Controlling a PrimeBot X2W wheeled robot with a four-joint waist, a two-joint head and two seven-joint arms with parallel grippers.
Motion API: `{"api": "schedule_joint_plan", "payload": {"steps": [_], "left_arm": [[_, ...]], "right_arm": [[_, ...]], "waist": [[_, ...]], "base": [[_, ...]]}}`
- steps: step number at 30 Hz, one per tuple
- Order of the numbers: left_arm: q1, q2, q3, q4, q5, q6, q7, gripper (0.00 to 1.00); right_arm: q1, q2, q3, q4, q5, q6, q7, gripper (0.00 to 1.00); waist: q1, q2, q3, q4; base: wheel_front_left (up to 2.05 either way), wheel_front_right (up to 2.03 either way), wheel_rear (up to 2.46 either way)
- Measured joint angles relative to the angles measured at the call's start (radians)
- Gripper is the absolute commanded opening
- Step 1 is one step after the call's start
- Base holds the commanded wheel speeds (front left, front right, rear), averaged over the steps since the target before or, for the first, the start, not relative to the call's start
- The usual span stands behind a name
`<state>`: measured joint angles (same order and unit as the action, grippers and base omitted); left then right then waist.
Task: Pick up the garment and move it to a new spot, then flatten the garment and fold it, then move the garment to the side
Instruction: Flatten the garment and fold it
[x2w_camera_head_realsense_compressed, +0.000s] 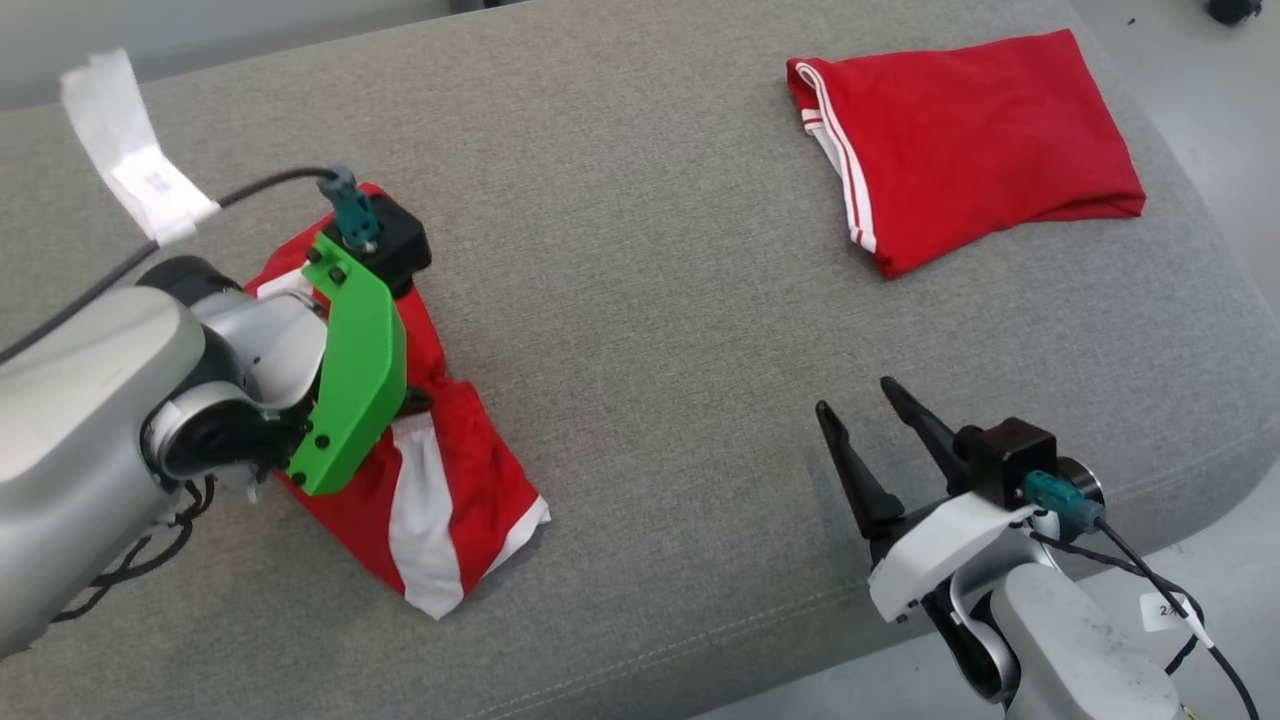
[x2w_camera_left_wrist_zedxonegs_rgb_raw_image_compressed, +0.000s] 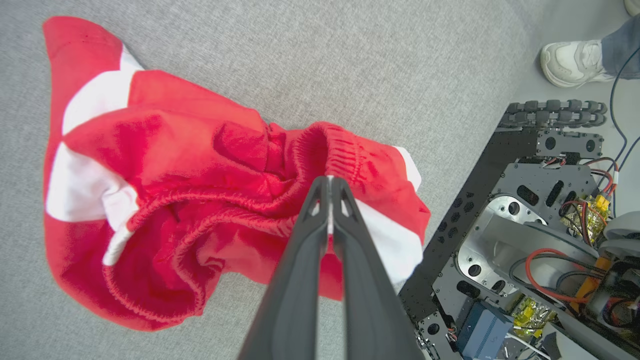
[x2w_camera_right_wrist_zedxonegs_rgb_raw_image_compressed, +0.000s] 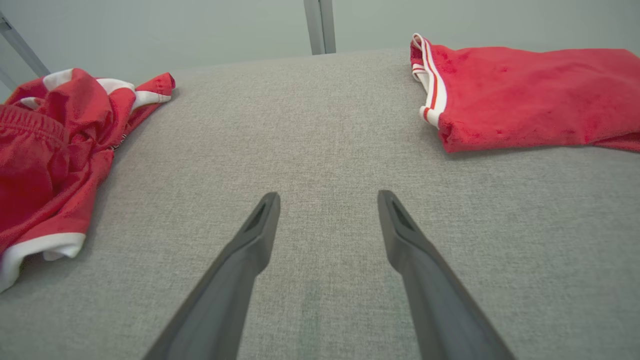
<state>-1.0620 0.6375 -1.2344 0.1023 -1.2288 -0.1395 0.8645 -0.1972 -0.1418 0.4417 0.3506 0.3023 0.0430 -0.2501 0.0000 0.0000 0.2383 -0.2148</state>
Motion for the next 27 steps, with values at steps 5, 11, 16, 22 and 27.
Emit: {"api": "schedule_joint_plan", "payload": {"steps": [5, 11, 16, 22, 27], "left_arm": [[-0.014, 0.009, 0.063, 0.008, 0.000, 0.000, -0.080, 0.00], [-0.013, 0.040, 0.130, 0.045, -0.009, 0.000, -0.195, 0.00], [-0.012, 0.063, 0.178, 0.064, -0.010, 0.018, -0.265, 0.00], [0.011, 0.101, 0.196, 0.095, -0.001, 0.035, -0.328, 0.00], [0.039, 0.109, 0.215, 0.116, -0.008, 0.040, -0.370, 0.00]], "right_arm": [[0.000, -0.023, 0.087, 0.026, -0.035, 0.051, 0.012, 1.00], [-0.007, -0.020, 0.213, 0.072, -0.071, 0.073, 0.050, 1.00], [-0.028, 0.004, 0.258, 0.081, -0.073, 0.080, 0.066, 1.00], [-0.067, 0.009, 0.282, 0.100, -0.073, 0.080, 0.075, 1.00], [-0.088, 0.011, 0.295, 0.111, -0.073, 0.080, 0.077, 1.00]], "waist": [[0.0000, 0.0000, -0.013, 0.044], [0.0000, 0.0000, -0.032, 0.125], [0.0000, 0.0000, -0.042, 0.191], [0.0000, 0.0000, -0.041, 0.269], [0.0000, 0.0000, -0.033, 0.315]], "base": [[0.00, 0.00, 0.00], [0.00, 0.00, 0.00], [0.00, 0.00, 0.00], [0.00, 0.00, 0.00], [0.00, 0.00, 0.00]]}}
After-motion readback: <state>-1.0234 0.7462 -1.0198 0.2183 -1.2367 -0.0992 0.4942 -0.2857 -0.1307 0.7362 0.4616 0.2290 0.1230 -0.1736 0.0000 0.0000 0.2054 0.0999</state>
